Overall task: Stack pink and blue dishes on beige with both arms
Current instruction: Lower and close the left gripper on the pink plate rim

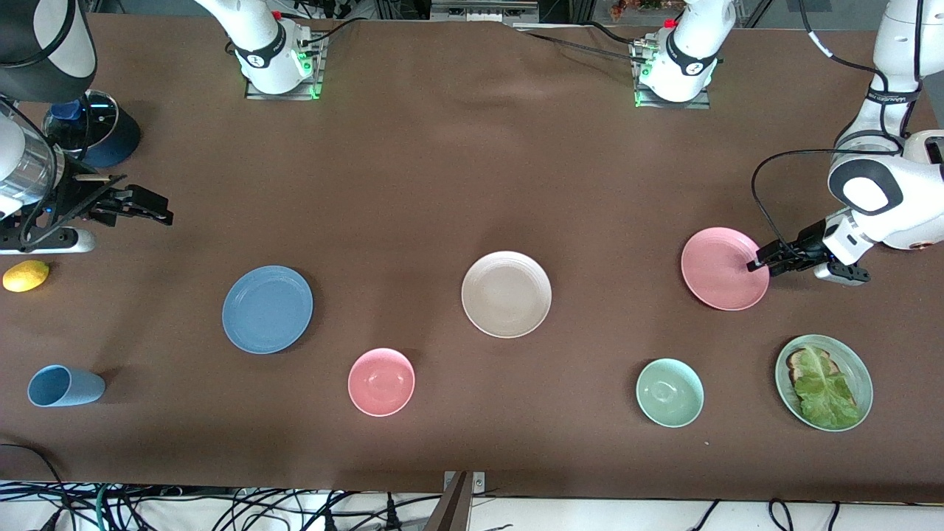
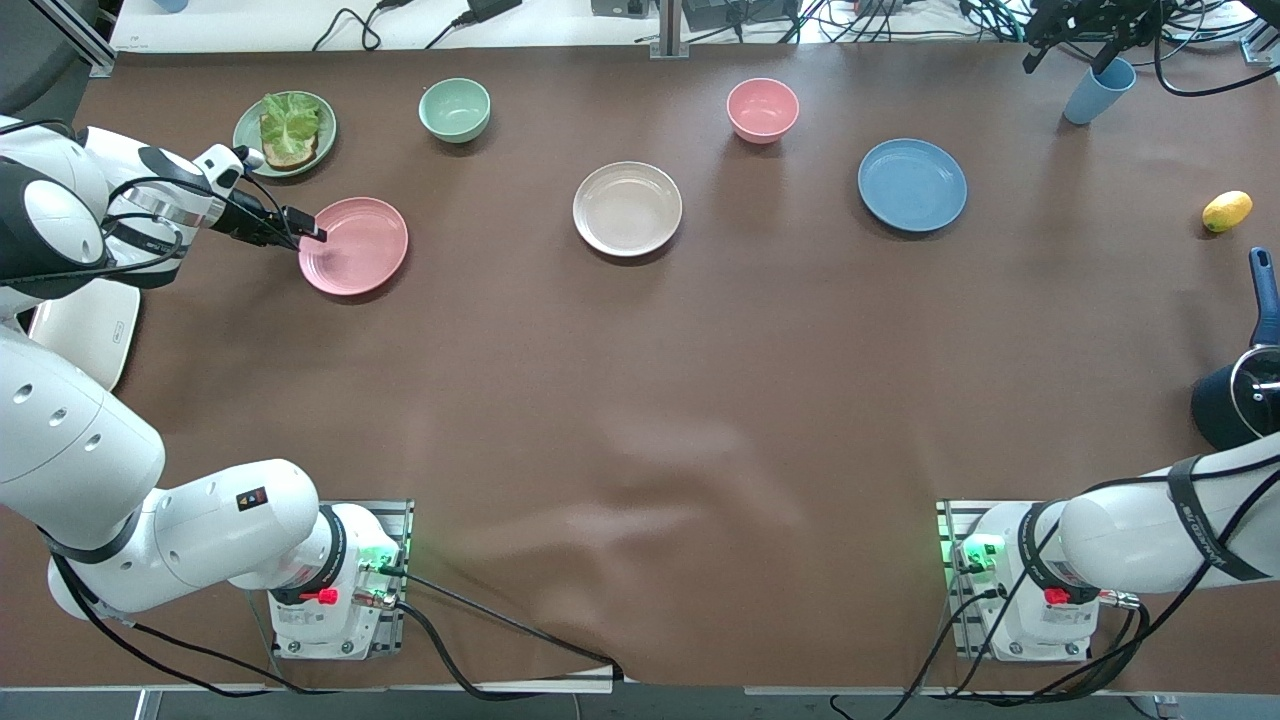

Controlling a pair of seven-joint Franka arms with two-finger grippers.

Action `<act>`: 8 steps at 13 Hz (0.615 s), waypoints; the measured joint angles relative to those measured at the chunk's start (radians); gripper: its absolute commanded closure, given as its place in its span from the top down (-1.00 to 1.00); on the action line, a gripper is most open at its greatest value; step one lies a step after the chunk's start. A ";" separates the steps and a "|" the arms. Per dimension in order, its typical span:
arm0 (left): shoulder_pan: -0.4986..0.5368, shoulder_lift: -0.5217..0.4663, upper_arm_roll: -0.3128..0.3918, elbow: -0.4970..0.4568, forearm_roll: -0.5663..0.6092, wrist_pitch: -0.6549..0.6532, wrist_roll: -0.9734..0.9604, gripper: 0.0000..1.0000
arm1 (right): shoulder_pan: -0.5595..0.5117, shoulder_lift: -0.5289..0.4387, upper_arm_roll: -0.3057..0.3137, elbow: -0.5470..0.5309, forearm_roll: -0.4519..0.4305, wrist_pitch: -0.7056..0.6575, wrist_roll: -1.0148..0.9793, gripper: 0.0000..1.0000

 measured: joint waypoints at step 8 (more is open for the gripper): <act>-0.001 0.000 0.000 -0.002 0.000 0.003 0.001 -1.00 | 0.000 0.000 0.000 0.000 0.000 0.000 0.000 1.00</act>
